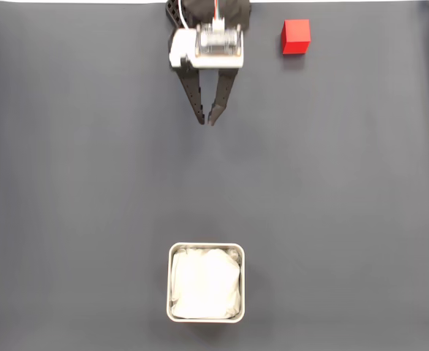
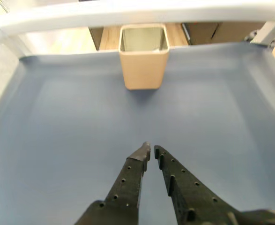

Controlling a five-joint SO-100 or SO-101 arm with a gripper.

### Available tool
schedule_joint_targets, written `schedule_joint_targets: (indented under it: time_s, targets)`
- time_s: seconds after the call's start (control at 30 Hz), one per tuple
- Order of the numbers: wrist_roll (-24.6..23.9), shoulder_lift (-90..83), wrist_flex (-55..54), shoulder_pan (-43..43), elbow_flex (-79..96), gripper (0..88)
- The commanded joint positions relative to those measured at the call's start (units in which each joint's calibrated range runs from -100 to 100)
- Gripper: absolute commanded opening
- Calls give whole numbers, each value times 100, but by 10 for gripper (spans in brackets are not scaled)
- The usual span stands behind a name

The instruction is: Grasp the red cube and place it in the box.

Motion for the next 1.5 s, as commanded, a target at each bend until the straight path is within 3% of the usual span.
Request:
schedule_joint_targets:
  time_s: [0.0,0.4,1.47]
  targets:
    - [0,699,-46,-63,-1347,0]
    - [68,2701,946,-42,-4185,0]
    - [230,3611,1348,-305,-4915,0]
